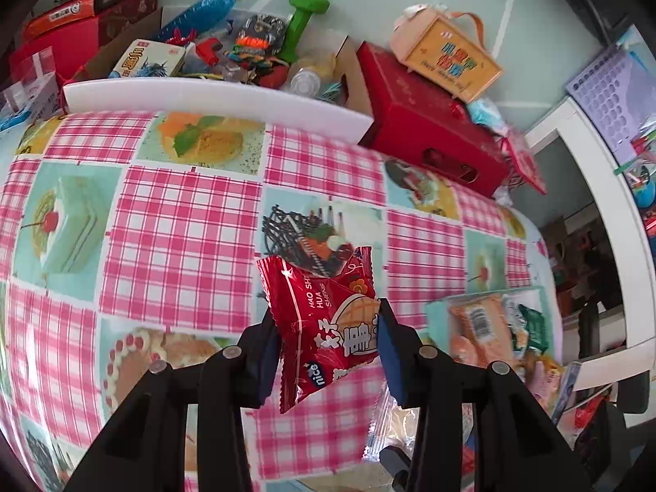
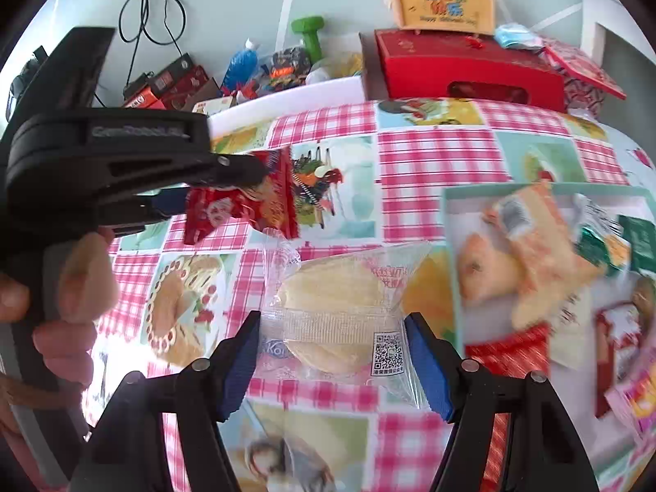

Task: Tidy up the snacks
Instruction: 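Carry both held bags over the white tray, then open both grippers to drop the bags into the tray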

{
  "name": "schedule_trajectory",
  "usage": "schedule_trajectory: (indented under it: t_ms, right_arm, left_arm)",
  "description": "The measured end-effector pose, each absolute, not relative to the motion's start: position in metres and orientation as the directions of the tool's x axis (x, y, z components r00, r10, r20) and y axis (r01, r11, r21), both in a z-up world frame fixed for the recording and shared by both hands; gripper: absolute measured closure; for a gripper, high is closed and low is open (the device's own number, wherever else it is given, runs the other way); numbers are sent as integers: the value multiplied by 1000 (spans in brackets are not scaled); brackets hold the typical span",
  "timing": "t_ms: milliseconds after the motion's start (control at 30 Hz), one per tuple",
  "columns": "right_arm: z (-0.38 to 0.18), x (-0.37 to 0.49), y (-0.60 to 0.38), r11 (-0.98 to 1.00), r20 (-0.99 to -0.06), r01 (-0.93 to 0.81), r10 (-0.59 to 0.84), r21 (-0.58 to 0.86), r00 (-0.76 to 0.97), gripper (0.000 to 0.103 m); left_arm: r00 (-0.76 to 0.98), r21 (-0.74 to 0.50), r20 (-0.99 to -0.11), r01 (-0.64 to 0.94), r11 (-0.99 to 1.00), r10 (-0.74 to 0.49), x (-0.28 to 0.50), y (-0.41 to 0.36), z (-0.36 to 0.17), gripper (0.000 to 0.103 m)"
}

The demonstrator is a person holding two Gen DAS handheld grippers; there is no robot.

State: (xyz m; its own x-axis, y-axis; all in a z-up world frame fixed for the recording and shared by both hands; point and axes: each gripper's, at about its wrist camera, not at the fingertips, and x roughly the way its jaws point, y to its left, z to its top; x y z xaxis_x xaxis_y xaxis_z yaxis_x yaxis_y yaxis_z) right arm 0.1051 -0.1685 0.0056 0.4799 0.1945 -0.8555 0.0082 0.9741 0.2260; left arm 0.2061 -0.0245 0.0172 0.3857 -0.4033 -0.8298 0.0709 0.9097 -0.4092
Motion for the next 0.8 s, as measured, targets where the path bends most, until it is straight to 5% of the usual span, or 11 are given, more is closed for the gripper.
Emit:
schedule_trajectory:
  t_ms: [300,667,800]
  right_arm:
    - [21,49,-260,969,-856,188,39,157,515,31]
    - [-4,31,-314,950,-892,281,-9,133,453,27]
    - [-4,30,-312,955,-887,262,4,141,462,23]
  left_arm:
    - [361,-498,-754,230,836,-549,153,-94,56,59]
    - [178,-497,-800,341,798,-574,121,-197,15,57]
    - [150,-546,-784,293,785,-602,122,-192,11,30]
